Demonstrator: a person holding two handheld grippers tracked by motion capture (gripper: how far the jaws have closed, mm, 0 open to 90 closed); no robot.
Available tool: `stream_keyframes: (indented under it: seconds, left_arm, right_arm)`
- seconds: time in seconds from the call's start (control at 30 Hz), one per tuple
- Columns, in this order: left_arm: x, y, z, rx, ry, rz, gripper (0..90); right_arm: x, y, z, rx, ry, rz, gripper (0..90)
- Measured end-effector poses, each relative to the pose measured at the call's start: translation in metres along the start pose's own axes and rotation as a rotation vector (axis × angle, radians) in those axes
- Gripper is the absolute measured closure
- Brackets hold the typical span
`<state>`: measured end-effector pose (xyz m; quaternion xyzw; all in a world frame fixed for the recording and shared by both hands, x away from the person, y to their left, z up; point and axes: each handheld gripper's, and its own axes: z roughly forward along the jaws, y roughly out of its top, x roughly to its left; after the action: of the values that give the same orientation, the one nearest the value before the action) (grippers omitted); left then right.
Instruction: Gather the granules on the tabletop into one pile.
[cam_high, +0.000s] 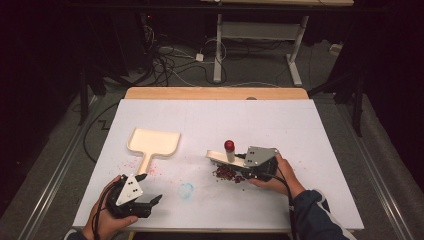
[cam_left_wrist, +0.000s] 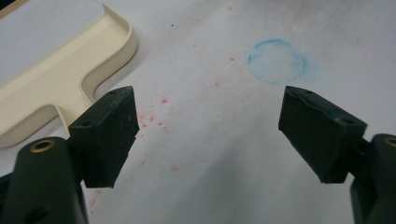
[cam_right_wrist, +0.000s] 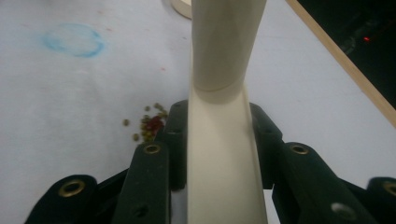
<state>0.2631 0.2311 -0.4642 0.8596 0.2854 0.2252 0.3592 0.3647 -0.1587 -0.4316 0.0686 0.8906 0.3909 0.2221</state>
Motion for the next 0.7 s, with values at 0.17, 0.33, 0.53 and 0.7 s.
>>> stream_keyframes:
  seconds: [0.17,0.33,0.53,0.7]
  left_arm:
    - [0.001,0.001,-0.001,-0.009,0.006,0.012,19.2]
    - [0.001,0.000,-0.003,-0.015,0.008,0.009,19.2]
    - [0.000,0.000,-0.004,-0.013,0.001,0.001,19.2]
    - [-0.001,0.002,-0.003,-0.016,0.000,0.005,19.2]
  right_arm:
    - [-0.001,0.002,-0.013,-0.016,-0.068,0.041,67.2]
    - [0.001,0.002,-0.033,0.005,-0.212,0.154,67.1]
    - [0.013,-0.008,-0.050,0.093,-0.361,0.324,67.2]
    - [0.031,-0.021,-0.050,0.183,-0.420,0.486,67.2]
